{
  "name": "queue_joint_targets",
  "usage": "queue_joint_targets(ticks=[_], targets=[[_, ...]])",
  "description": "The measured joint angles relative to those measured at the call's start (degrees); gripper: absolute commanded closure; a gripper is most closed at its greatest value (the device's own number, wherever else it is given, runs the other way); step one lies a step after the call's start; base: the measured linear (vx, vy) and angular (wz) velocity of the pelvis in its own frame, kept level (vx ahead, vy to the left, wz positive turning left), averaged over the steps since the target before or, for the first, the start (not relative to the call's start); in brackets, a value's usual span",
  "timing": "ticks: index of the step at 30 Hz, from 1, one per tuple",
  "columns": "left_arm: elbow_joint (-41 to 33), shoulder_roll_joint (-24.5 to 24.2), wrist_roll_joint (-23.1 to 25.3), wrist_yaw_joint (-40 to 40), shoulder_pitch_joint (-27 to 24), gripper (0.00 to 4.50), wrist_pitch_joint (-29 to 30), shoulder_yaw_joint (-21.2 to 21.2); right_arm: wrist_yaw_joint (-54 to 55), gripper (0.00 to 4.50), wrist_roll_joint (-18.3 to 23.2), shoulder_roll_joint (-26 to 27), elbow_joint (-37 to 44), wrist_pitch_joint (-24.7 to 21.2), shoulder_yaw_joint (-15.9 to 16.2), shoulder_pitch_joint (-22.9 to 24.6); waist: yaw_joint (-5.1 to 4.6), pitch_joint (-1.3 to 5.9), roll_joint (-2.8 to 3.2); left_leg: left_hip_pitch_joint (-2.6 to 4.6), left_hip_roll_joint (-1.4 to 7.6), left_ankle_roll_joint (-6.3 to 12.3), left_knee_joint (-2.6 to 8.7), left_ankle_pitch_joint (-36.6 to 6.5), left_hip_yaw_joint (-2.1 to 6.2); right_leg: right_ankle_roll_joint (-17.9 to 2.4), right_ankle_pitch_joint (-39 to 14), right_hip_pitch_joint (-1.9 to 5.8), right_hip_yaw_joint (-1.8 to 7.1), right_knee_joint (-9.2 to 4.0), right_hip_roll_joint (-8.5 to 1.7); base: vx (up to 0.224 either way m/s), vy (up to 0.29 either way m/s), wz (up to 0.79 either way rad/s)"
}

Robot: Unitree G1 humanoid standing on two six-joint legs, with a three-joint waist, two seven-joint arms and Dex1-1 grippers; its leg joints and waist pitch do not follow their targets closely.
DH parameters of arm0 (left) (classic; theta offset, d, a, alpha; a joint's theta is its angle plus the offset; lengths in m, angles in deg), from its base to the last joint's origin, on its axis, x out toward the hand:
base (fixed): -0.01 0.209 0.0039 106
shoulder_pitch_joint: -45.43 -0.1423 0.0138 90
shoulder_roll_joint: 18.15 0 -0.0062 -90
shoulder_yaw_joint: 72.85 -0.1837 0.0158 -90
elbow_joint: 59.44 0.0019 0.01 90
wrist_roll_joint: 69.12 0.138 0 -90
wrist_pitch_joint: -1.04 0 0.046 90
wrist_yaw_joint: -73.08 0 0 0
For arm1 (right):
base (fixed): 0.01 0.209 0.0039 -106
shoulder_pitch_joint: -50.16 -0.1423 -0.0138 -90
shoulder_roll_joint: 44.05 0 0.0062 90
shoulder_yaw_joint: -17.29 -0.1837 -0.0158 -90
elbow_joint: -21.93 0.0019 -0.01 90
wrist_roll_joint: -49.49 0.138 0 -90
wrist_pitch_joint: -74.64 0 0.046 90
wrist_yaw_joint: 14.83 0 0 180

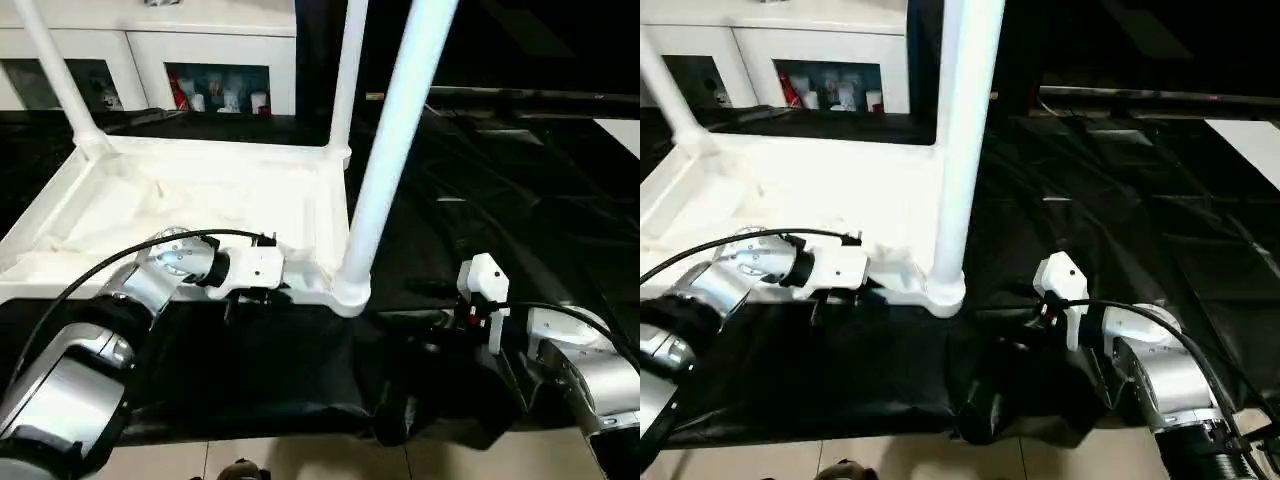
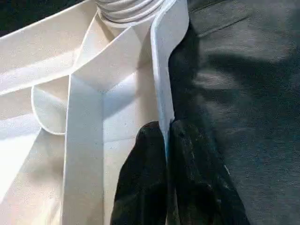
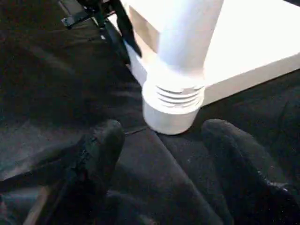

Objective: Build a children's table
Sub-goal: Rotate leg to tighten

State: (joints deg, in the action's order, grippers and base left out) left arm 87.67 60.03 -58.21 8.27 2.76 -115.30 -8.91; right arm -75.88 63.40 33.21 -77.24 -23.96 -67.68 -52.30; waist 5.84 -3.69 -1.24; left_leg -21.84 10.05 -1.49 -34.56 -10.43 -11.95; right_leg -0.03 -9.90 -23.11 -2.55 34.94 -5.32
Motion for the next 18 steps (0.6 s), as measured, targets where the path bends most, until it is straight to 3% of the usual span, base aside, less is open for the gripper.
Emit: queue_joint_targets(ticks=[6, 11, 14, 18], targets=[[1.86, -1.37, -0.06, -1.43, 0.15, 3.33, -2.74, 0.78, 0.06, 1.31, 0.0, 0.05, 0.01, 0.03, 0.0, 0.93, -0.81, 0.0, 0.0, -0.01, 0.01, -0.02, 0.0, 0.01, 0.01, -0.03, 0.02, -0.06, -0.02, 0.0, 0.0, 0.0, 0.0, 0.0], [-4.56, -2.22, -6.82, -4.54, -2.91, 3.24, -1.74, 6.04, 1.8, 1.31, 0.0, 1.02, 1.04, 0.0, -0.02, 1.35, -0.71, -0.06, 0.14, -0.07, 0.02, -0.04, 0.02, 0.02, 0.0, -0.19, 0.09, -0.11, -0.04, -0.01, 0.0, 0.0, 0.0, 0.0], [-15.78, -3.01, -13.57, -4.74, -7.66, 3.24, 5.37, 10.44, 4.37, 1.31, 0.24, 1.71, 2.75, -1.49, -0.46, 2.24, -0.74, -0.06, 0.18, -0.08, 0.03, -0.05, 0.04, 0.02, -0.02, -0.25, -0.01, -0.15, -0.04, 0.01, 0.01, 0.0, 0.0, 0.0], [-27.86, -0.82, -19.14, 5.15, -13.4, 3.24, 15.7, 17.52, 10.3, 1.31, 0.28, 4.23, 4.07, -4.52, -2.52, 3.67, -0.75, -0.07, 0.26, -0.08, 0.03, -0.06, 0.04, 0.02, -0.05, -0.26, -0.08, -0.15, -0.02, 0.03, 0.01, 0.0, 0.0, 0.0]])
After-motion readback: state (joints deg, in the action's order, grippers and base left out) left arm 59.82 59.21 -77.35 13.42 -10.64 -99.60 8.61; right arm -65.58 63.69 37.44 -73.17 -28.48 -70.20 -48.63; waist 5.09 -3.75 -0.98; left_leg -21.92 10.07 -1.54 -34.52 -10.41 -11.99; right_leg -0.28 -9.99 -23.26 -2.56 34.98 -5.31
